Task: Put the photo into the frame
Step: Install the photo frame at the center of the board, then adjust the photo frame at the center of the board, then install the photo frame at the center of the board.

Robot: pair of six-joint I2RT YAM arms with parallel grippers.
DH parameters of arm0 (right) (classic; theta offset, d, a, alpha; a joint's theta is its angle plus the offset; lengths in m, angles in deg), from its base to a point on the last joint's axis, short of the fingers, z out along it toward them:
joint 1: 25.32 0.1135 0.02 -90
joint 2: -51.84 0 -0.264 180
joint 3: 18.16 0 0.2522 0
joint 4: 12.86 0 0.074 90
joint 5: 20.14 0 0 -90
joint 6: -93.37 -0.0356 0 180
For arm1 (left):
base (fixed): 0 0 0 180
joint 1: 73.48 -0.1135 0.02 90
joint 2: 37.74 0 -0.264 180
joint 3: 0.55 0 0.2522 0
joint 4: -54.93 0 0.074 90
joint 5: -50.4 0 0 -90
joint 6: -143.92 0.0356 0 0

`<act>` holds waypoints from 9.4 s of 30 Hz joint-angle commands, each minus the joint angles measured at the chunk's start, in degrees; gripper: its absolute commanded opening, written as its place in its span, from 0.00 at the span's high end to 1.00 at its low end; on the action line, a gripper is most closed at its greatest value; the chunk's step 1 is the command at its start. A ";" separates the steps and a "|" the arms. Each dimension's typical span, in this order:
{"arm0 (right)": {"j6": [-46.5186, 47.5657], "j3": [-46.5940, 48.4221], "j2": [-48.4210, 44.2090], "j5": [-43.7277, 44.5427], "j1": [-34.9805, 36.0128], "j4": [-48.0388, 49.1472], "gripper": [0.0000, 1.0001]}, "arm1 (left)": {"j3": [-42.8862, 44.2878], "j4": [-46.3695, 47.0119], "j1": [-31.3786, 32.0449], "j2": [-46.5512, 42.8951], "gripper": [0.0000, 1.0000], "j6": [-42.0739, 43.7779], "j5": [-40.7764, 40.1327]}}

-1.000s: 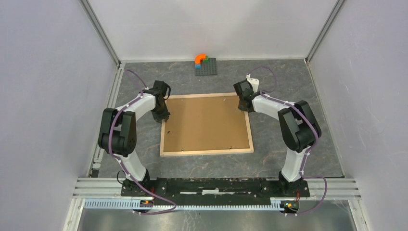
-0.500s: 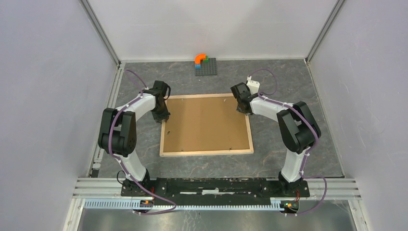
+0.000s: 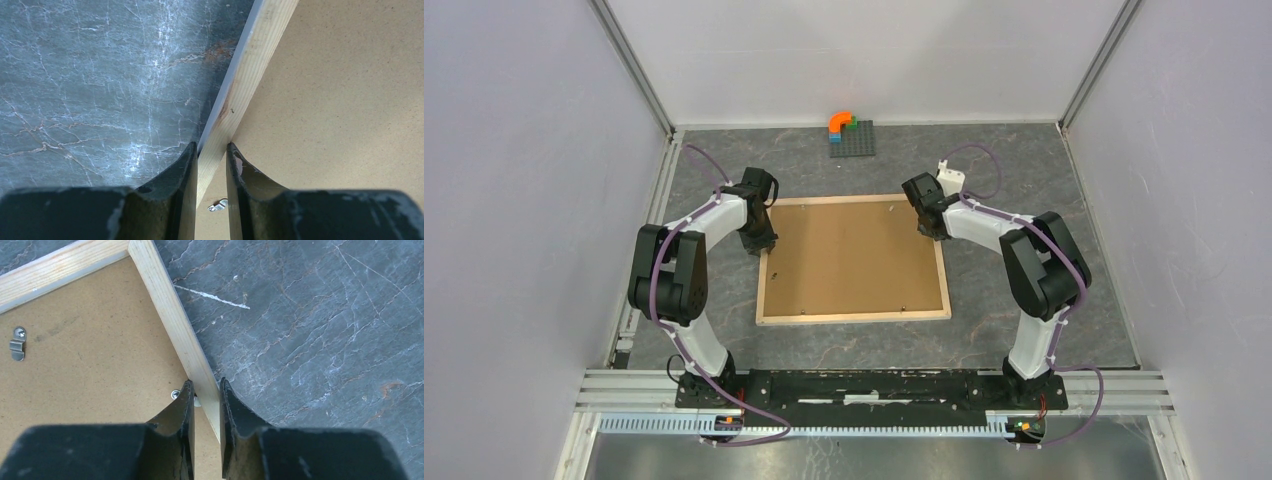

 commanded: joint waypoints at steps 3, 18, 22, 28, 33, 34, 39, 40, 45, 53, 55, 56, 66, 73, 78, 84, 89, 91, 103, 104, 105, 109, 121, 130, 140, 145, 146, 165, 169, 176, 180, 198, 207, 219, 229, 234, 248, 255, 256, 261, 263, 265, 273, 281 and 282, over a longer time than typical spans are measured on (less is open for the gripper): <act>-2.67 -2.44 1.22 -5.88 1.30 -6.10 0.84 | 0.88 0.94 0.96 -0.22 0.98 -1.31 6.35; 20.99 -11.31 -10.00 -4.79 0.32 8.97 0.27 | 1.23 0.95 1.00 0.03 0.98 -0.26 7.21; 22.45 -11.76 -10.88 -3.78 0.37 8.93 0.25 | 1.06 0.93 0.97 0.04 0.98 -0.22 6.98; 23.41 -11.29 -9.45 -4.53 0.26 11.39 0.27 | 1.15 0.97 0.95 0.12 0.98 -0.17 6.93; 22.98 -10.90 -6.72 -4.23 -1.30 11.62 0.36 | 0.88 0.91 1.00 -0.12 0.98 -0.09 6.62; 23.12 -11.24 -6.63 -4.25 -1.42 12.08 0.38 | 0.88 0.97 0.95 -0.16 0.98 -0.08 6.61; 24.35 -11.67 -5.74 -4.75 -1.73 14.31 0.45 | 1.15 0.96 0.95 0.19 0.98 -0.15 7.23; 24.56 -11.47 -5.39 -4.67 -1.86 14.55 0.45 | 1.23 0.98 0.96 0.23 0.98 -0.16 7.28; 24.64 -10.77 -3.69 -5.12 -2.22 14.64 0.44 | 1.06 0.92 0.95 0.14 0.98 -0.07 7.02; 24.04 -11.03 -2.92 -3.90 -2.38 13.84 0.67 | 1.15 0.92 0.93 0.21 0.98 -0.17 7.28; 24.06 -11.48 -3.50 -4.20 -2.30 13.69 0.70 | 1.15 0.91 0.96 0.25 0.98 -0.17 7.28; 24.14 -12.03 -3.93 -4.01 -2.31 13.94 0.71 | 1.15 0.92 0.95 0.29 0.98 -0.11 7.28; 26.13 -13.32 -6.67 -7.40 -2.67 14.34 0.56 | 1.06 0.95 0.96 0.05 0.98 0.09 6.85; 27.58 -20.85 -14.51 -22.79 -2.65 17.31 0.29 | 2.05 0.87 0.95 1.04 0.98 1.35 7.35; 25.16 -27.81 -19.10 -35.59 -2.57 22.34 0.27 | 4.83 0.92 0.76 3.76 0.97 3.62 11.10; 26.64 -34.33 -27.68 -39.70 -1.96 24.79 0.21 | 9.60 -0.67 -1.59 5.72 0.71 5.72 17.26; 33.80 -31.83 -33.78 -27.47 -2.11 19.33 0.02 | 5.73 1.13 -2.17 -7.23 0.18 4.48 15.95; 35.04 -30.29 -34.82 -24.02 -2.43 20.07 0.02 | 2.48 1.69 -2.04 -12.92 0.05 3.49 17.46; 38.80 -2.10 -7.81 -41.67 -10.22 26.02 0.03 | -25.42 7.97 21.46 -40.48 0.00 -16.87 22.95; 38.70 1.74 -4.56 -42.33 -10.30 25.25 0.03 | -27.17 9.82 24.13 -41.48 0.00 -19.50 22.99; 38.77 4.68 -1.98 -43.12 -10.39 23.93 0.03 | -28.36 11.61 26.07 -41.83 0.00 -21.25 22.78; 38.82 15.06 7.19 -44.86 -10.53 19.23 0.04 | -30.18 15.80 32.88 -39.01 0.00 -24.85 22.48; 36.99 13.41 13.24 -50.07 -11.00 21.06 0.06 | -29.13 25.17 35.67 -23.03 0.08 -28.43 23.81; 33.38 -2.47 3.99 -51.81 -11.38 26.15 0.09 | -25.04 17.93 28.33 -19.82 0.15 -23.36 17.58; 24.89 -29.01 -11.22 -54.41 -9.86 35.72 0.15 | -21.68 12.33 14.79 -19.89 0.25 -13.17 14.98; 21.20 -40.03 -21.70 -49.26 -7.08 37.97 0.14 | -20.83 10.65 12.86 -20.02 0.37 -10.94 12.46; 20.08 -41.99 -23.74 -47.80 -6.44 38.30 0.14 | -20.78 10.67 12.74 -20.07 0.41 -10.80 11.83; 32.09 -32.63 -29.20 -24.08 1.12 19.25 0.20 | -5.70 -3.01 5.93 -9.92 0.95 7.03 9.21; 33.77 -33.36 -28.77 -22.67 1.08 22.21 0.24 | -6.33 -2.50 5.34 -8.34 0.98 7.42 11.20; 34.33 -31.81 -23.31 -21.34 2.17 26.19 0.28 | -8.42 -0.16 4.99 -7.52 0.98 6.77 13.22; 34.25 -30.45 -21.86 -19.29 2.99 25.99 0.30 | -8.37 -0.10 4.91 -7.76 0.98 6.86 12.50; 18.83 -27.52 -18.76 -8.32 8.44 15.54 0.48 | -8.32 0.21 4.45 -7.75 0.98 6.42 13.36; 3.48 -20.20 -12.27 -1.38 10.83 3.96 0.62 | -8.45 0.33 4.47 -8.66 0.98 6.42 13.80; 0.42 -20.45 -12.68 -2.31 12.31 1.91 0.68 | -8.35 0.47 4.41 -8.55 0.98 6.24 13.93; -0.21 -20.48 -12.73 -1.09 12.88 1.98 0.74 | -8.17 0.51 4.29 -8.52 0.98 6.15 14.04; 2.65 -20.53 -13.80 -1.22 12.87 2.91 0.61 | -8.35 0.85 4.28 -8.89 0.98 6.15 14.51; 2.80 -24.29 -16.49 -2.13 12.87 4.15 0.66 | -8.27 0.76 4.20 -9.34 0.98 6.23 13.83; 3.32 -23.57 -16.19 -1.45 12.84 4.31 0.63 | -8.09 0.75 4.20 -9.09 0.98 6.22 13.81; 3.70 -23.38 -16.04 -1.26 12.86 4.51 0.60 | -8.08 0.75 4.19 -9.06 0.98 6.24 13.70; 7.69 -23.72 -17.63 -3.58 12.48 8.26 0.42 | -7.82 0.51 4.11 -9.02 0.98 6.57 12.85; 9.52 -25.14 -19.32 -5.23 12.40 10.74 0.30 | -7.60 0.43 4.10 -8.89 0.98 6.68 12.64; 11.31 -26.86 -20.87 -8.07 12.30 13.45 0.24 | -7.17 0.22 4.16 -8.33 0.98 6.77 12.63; 14.06 -37.37 -28.42 -23.77 12.39 26.72 0.20 | -0.96 -2.45 4.12 -2.33 0.98 6.90 14.45; 15.79 -39.68 -35.03 -20.16 14.61 26.13 0.16 | 5.38 -4.47 4.12 1.30 0.98 8.57 11.19; 16.88 -38.23 -35.35 -16.82 14.54 24.49 0.14 | 4.91 -4.44 4.12 1.07 0.98 9.16 9.83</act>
